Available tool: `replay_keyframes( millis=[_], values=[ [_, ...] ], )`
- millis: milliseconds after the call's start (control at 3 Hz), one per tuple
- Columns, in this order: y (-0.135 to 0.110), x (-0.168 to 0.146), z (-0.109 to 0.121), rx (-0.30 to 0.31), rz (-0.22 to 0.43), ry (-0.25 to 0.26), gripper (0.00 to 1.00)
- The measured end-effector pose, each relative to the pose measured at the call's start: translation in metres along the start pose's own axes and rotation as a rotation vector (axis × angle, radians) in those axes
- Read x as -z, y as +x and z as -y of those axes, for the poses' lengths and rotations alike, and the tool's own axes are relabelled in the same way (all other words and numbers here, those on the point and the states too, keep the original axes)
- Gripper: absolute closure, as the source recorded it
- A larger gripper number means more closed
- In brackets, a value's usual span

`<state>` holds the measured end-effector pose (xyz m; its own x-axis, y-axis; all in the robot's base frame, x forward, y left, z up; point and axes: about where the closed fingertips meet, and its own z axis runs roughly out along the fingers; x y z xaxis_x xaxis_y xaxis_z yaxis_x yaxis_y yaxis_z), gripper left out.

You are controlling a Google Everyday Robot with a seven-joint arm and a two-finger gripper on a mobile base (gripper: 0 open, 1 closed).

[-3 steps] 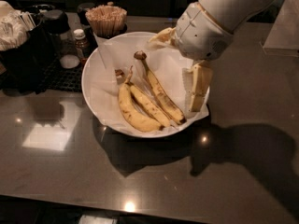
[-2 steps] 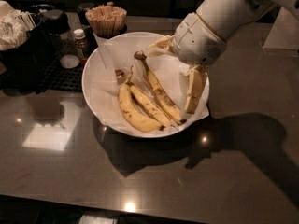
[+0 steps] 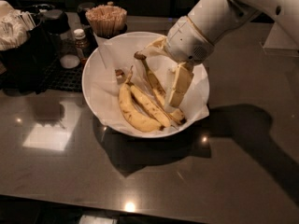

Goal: Pick banana from white bowl

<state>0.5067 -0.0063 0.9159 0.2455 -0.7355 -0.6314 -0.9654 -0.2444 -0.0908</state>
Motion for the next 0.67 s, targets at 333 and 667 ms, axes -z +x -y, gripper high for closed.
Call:
replay_keyframes(
  millis=[333,667],
  values=[
    [-0.0009,-0.0004,0.0005,-0.001,-0.001,0.001,0.0],
    [0.0074,0.0021,0.0025,-0.041,0.016,0.026,0.0]
  ],
)
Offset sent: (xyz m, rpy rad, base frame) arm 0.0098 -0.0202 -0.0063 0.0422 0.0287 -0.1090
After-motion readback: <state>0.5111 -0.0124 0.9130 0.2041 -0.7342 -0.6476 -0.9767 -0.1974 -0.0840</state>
